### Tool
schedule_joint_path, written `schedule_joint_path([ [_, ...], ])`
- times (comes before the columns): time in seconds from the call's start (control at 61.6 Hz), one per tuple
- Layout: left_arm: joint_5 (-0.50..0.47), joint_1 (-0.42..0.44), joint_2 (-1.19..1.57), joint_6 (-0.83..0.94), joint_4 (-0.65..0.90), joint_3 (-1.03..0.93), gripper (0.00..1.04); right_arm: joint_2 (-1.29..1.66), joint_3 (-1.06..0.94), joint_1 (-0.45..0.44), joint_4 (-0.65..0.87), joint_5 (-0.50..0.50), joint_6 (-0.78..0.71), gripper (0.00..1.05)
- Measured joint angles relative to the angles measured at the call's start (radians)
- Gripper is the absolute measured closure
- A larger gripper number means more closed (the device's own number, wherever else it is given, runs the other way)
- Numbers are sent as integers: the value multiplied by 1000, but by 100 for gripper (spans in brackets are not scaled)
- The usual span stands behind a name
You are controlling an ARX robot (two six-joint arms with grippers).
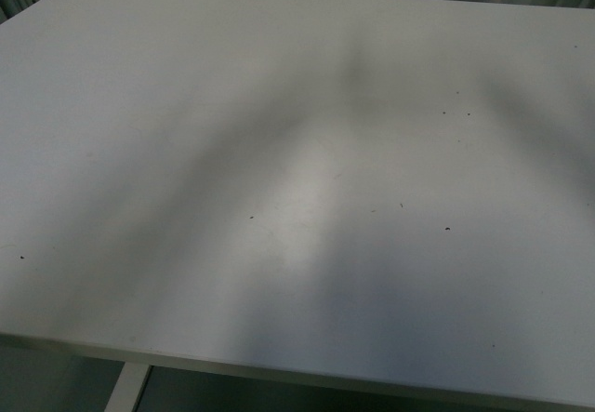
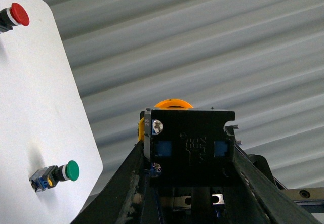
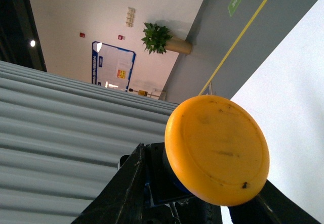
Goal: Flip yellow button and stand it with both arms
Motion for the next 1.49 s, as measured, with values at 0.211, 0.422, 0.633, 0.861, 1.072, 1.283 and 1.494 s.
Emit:
schedule_joint_path([
  [0.211, -3, 0, 0, -8, 0, 0, 70, 9, 2, 2, 12, 0, 14, 70],
  [0.422, 8, 0, 0, 6, -1, 0, 34, 10, 5, -8, 12, -3, -18, 80],
  [0.633, 8, 0, 0, 7, -1, 0, 6, 10, 3, -17, 11, -3, -26, 80],
  [0.861, 8, 0, 0, 7, -1, 0, 7, 10, 0, -21, 12, -4, -29, 81],
  [1.072, 8, 0, 0, 7, -1, 0, 7, 10, 0, -34, 12, -4, -33, 81],
  [1.283, 8, 0, 0, 7, -1, 0, 7, 11, 0, -78, 13, -8, -42, 81],
  [1.494, 8, 0, 0, 7, -1, 0, 7, 16, 0, -102, 13, -8, -51, 81],
])
